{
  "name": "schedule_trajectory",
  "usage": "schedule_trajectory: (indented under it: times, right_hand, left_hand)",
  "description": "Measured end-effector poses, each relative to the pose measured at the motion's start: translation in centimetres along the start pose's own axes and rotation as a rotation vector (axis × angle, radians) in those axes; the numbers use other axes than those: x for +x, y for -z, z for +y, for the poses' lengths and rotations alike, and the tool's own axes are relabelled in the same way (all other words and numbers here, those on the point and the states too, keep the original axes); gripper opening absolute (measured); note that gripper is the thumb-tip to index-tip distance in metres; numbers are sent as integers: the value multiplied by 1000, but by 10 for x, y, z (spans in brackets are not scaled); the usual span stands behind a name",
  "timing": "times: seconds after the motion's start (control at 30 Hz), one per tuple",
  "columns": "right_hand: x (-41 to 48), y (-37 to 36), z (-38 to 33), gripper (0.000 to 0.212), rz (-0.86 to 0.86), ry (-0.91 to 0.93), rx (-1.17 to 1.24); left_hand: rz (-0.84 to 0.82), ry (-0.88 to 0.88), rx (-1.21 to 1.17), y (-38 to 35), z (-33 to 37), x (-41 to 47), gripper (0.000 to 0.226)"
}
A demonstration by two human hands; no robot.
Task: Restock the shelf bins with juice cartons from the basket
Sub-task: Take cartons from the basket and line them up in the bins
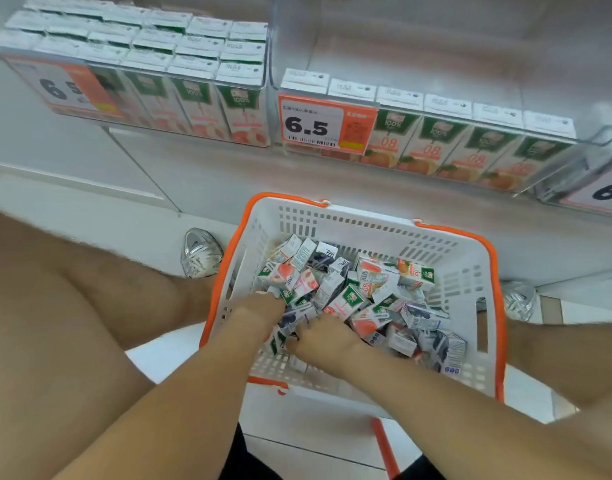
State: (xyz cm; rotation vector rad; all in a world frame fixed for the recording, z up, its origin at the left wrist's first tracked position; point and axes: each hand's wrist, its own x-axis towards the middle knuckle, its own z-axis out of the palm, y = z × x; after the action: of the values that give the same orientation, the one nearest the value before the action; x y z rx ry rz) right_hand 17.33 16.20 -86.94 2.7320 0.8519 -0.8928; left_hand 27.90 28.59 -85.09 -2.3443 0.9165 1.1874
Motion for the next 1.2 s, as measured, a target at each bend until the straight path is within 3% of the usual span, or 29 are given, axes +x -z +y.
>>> schedule_trajectory:
  times: [0.07,0.2,0.3,0.43,0.53,0.8,1.03,1.2]
  right_hand:
    - [3,-6,4,28,50,-27,54]
    - [-4,9,35,15,46,-175,609]
    - [-18,27,60,20,60,-266,855]
    - [-47,56,80,41,120,-382,1120]
    - [-69,74,89,34,250,-416,1235]
    - [-111,133,72,10,798,-383,1396]
    - [-124,189,48,15,1184,-316,1347]
    - [-125,236,40,20,1310,-239,1282]
  left_hand:
    - [-18,54,-88,-5,-1,3,48]
    - [-4,17,-74,7,-4,0,45]
    - [-7,5,-33,31,-8,-17,35]
    - [37,-19,-204,76,-20,-44,67]
    - [140,-112,-411,109,-32,-70,66]
    - [321,-328,-631,147,-63,-144,52]
    - [442,-400,-652,169,-77,-186,48]
    - [600,-401,-707,201,-112,-238,38]
